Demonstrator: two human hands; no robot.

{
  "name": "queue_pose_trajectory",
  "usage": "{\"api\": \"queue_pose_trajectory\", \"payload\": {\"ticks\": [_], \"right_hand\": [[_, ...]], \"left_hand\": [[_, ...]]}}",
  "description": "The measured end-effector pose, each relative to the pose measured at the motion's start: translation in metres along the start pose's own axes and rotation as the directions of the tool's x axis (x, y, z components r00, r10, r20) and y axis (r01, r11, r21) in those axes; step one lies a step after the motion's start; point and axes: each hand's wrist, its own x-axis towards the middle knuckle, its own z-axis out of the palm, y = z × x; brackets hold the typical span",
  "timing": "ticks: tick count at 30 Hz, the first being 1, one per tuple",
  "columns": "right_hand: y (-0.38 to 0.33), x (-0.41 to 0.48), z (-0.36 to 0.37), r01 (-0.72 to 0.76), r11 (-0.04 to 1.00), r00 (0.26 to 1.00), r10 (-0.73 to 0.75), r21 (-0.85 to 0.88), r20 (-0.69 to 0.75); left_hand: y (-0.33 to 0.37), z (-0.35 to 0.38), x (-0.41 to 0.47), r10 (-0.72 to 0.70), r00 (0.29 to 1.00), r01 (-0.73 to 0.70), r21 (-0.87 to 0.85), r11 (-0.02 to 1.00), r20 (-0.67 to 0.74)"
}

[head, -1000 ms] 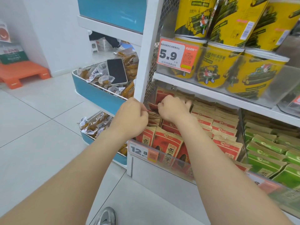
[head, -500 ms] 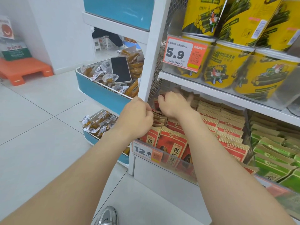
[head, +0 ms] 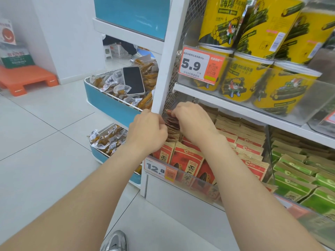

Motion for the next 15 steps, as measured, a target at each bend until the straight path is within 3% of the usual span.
{"api": "queue_pose_trajectory", "payload": {"ticks": [4,7,9,12,15], "right_hand": [[0.008,-0.02,-0.007,0.041,0.995,0.968,-0.016,0.096,-0.25],[0.016,-0.044,-0.022,0.038,0.969,0.854,0.097,0.246,-0.511],[0.019,-0.062,-0.039,0.021,0.924,0.758,0.235,0.383,-0.608],[0.026,-0.088,-0.068,-0.002,0.817,0.614,0.456,0.577,-0.644],[0.031,-0.109,-0.086,-0.057,0.653,0.552,0.651,0.755,-0.521]], "left_hand": [[0.008,-0.004,-0.005,-0.036,0.999,0.034,-0.042,0.999,-0.041],[0.02,-0.01,-0.011,-0.062,0.995,0.055,-0.089,0.994,-0.081],[0.028,-0.013,-0.015,-0.07,0.992,0.058,-0.118,0.991,-0.105],[0.047,-0.018,-0.025,-0.017,0.989,-0.018,-0.231,0.973,-0.149],[0.073,-0.02,-0.042,0.121,0.978,-0.178,-0.366,0.914,-0.172]]}}
